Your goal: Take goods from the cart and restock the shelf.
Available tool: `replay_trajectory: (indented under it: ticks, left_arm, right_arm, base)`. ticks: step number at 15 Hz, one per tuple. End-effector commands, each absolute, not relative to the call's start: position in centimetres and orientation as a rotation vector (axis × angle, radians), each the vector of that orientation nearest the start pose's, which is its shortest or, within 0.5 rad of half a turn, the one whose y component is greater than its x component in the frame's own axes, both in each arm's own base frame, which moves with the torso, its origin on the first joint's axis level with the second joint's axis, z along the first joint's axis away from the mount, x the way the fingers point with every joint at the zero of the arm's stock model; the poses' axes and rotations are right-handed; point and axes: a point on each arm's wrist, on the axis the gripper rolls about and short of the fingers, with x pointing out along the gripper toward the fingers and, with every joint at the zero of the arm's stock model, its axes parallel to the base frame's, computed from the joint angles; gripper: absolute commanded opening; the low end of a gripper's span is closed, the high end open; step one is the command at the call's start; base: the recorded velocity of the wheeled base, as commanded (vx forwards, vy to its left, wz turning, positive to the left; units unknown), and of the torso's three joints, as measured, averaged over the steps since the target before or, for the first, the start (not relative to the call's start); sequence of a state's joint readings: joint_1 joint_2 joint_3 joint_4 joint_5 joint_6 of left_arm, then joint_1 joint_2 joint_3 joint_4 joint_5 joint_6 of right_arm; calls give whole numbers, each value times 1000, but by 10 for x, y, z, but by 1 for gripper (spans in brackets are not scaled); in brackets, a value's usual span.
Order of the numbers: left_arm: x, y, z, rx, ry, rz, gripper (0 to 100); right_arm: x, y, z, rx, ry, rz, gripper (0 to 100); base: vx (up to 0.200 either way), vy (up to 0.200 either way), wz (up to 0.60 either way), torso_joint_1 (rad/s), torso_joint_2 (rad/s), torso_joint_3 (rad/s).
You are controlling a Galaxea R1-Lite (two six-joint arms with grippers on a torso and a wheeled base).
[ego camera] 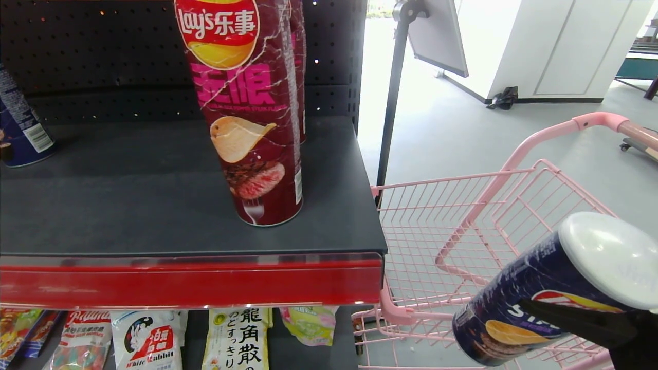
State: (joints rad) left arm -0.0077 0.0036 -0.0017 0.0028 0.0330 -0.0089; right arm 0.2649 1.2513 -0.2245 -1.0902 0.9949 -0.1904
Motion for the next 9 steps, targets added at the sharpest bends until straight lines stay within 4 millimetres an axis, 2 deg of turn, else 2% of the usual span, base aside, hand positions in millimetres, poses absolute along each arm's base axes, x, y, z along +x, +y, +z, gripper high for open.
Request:
replay_trajectory:
  ticks: [1,4,9]
  left_arm:
    - [-23,1,76,-11,6,26,100]
    - [-23,1,76,-11,6,26,100]
    - [-23,1,76,-11,6,26,100]
  right_arm:
    - [152,62,178,-178,-157,1260,0]
    - [151,63,177,-176,-155,1268,0]
    - [149,63,178,-180,-164,1267,0]
  base:
    - [0,0,0,0,0,0]
    - [0,0,0,14,-35,-27]
    - [0,0,0,138,-418,-263]
